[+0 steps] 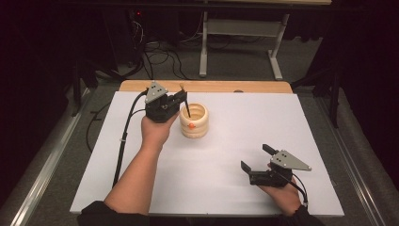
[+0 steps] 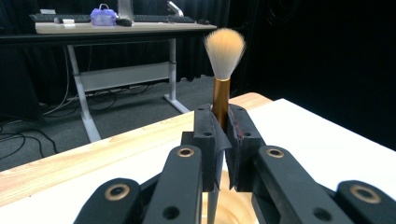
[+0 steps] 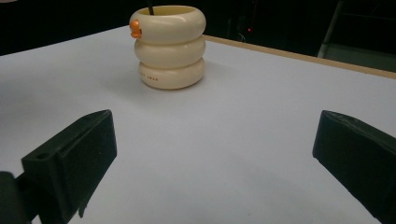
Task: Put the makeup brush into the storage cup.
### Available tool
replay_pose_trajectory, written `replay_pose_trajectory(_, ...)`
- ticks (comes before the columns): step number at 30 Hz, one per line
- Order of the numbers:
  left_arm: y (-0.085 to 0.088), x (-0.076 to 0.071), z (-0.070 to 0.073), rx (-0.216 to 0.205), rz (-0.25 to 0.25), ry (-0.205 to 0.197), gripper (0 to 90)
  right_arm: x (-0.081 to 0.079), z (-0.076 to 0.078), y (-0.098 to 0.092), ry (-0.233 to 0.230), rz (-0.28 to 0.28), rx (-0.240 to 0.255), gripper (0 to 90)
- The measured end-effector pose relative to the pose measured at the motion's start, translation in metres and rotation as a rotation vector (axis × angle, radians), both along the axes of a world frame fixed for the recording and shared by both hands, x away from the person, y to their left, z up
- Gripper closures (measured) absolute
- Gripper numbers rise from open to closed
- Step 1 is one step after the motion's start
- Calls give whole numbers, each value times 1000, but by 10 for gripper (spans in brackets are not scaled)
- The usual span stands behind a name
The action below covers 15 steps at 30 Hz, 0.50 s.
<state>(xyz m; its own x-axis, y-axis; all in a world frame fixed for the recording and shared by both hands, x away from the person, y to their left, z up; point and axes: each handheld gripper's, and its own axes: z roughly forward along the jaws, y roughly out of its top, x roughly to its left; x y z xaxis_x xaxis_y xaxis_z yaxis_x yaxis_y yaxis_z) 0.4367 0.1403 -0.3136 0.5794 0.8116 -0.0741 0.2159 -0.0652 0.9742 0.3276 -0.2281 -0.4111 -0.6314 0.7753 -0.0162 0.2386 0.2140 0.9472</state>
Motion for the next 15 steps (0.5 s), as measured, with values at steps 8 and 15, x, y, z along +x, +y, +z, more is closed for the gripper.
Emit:
replay_pose_trajectory(8,-2,4,-10,20,5,19,838,0,-1,1,4,1,3,13)
replay_pose_trajectory(15,-4,5,-17,31,1,31,838,0,-1,1,4,5,-1,14)
